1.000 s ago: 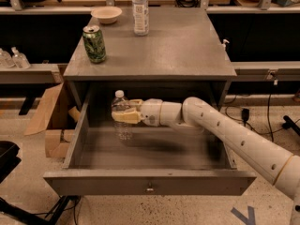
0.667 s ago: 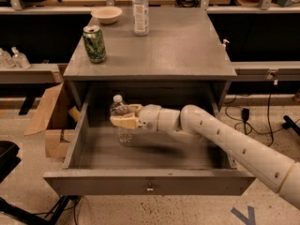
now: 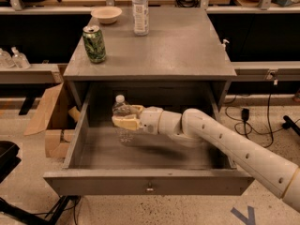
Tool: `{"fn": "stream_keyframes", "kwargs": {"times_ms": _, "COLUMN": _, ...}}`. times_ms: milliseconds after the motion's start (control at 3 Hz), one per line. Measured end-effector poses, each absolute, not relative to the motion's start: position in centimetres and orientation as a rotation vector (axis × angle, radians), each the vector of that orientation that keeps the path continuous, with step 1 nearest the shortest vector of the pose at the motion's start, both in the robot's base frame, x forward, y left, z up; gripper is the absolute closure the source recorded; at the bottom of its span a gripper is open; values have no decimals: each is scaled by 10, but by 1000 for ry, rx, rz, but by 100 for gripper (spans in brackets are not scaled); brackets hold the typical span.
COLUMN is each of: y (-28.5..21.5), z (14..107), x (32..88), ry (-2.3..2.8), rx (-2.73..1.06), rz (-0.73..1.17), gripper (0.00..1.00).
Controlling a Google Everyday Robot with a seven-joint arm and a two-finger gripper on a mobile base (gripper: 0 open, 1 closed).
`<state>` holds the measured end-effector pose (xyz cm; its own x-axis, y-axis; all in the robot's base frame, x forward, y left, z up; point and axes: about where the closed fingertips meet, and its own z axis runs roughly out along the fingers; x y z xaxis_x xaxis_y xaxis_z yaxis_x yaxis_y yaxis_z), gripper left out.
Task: Place water bottle into top drawer
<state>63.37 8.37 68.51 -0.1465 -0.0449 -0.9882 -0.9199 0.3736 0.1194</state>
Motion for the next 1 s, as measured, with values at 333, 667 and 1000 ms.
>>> {"fn": "stream_keyframes", "kwargs": {"times_ms": 333, "y": 84, "z": 686, "x": 634, "ry": 1516, "rx": -905, "rz": 981, "gripper": 20}}
{"fn": "stream_keyframes", "kwargs": {"times_ms": 667, "y": 86, "z": 686, "x": 633, "ry": 1514, "rx": -908, "rz": 985, "gripper": 0}}
{"fn": "stream_keyframes", "kwargs": {"times_ms": 1000, "y": 86, "z": 686, "x": 633, "ry": 1514, "rx": -908, "rz": 985, "gripper": 0}}
